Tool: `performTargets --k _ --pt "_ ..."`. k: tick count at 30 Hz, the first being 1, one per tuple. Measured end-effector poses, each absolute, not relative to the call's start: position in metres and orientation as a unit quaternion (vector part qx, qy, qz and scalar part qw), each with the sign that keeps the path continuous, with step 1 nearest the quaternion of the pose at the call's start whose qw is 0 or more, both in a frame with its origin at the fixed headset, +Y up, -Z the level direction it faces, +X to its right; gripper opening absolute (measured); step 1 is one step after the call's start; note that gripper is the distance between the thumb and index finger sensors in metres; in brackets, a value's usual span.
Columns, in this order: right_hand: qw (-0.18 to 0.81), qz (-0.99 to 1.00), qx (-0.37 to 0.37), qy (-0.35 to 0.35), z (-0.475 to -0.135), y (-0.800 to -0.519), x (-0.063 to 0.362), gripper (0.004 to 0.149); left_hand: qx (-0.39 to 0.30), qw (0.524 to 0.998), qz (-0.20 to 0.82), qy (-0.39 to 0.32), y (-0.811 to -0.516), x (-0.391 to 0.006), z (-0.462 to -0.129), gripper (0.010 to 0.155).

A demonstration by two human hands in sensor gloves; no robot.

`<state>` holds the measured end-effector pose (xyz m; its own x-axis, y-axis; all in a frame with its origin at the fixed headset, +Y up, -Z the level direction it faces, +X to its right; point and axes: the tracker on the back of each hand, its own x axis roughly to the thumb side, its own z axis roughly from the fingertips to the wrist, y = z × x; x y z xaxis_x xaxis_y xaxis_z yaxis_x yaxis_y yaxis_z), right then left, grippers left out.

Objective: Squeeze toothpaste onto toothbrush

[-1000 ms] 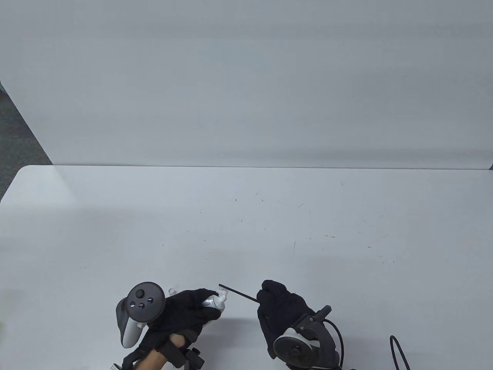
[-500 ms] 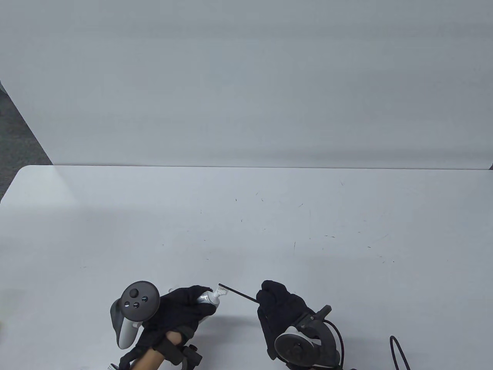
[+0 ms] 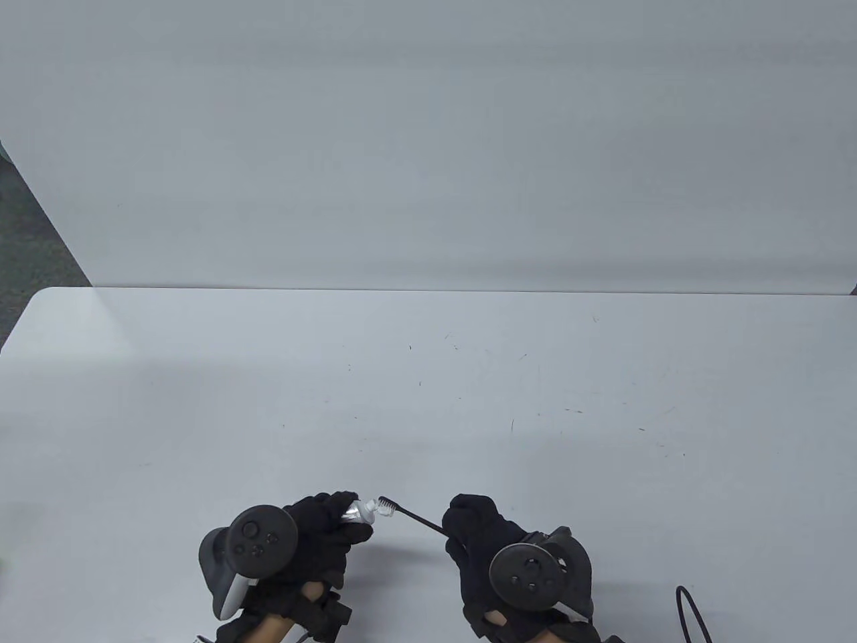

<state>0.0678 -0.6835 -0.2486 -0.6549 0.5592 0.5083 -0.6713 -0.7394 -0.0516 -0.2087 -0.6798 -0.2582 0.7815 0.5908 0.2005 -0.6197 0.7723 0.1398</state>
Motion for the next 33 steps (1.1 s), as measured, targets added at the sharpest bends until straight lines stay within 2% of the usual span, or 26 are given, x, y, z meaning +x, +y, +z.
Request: performTargets --k 4,10,14,18,22,26,33 --pt "0.431 0.878 0.203 -0.033 -0.26 -0.694 0.075 0.037 0.107 0.942 0.31 -0.065 -0.679 -0.207 -0.257 0.061" --pt "0.533 0.83 0.164 0.026 -0.272 -0.705 0.087 0.037 0.086 0.939 0.331 -0.045 -0.685 -0.217 -0.265 0.061" --pt "0.561 0.813 0.146 0.055 -0.277 -0.709 0.096 0.035 0.079 0.933 0.349 -0.035 -0.686 -0.222 -0.267 0.061" --pt "0.587 0.804 0.093 0.029 -0.281 -0.71 0.111 0.036 0.073 0.927 0.366 -0.034 -0.687 -0.224 -0.268 0.061" --pt "0.577 0.814 0.04 -0.057 -0.285 -0.707 0.132 0.041 0.069 0.925 0.371 -0.036 -0.687 -0.224 -0.268 0.061" --pt "0.549 0.831 0.002 -0.094 -0.288 -0.709 0.146 0.047 0.064 0.923 0.378 -0.035 -0.687 -0.225 -0.268 0.061" --pt "0.461 0.88 -0.066 -0.093 -0.302 -0.728 0.164 0.039 0.061 0.917 0.393 -0.035 -0.686 -0.227 -0.267 0.061"
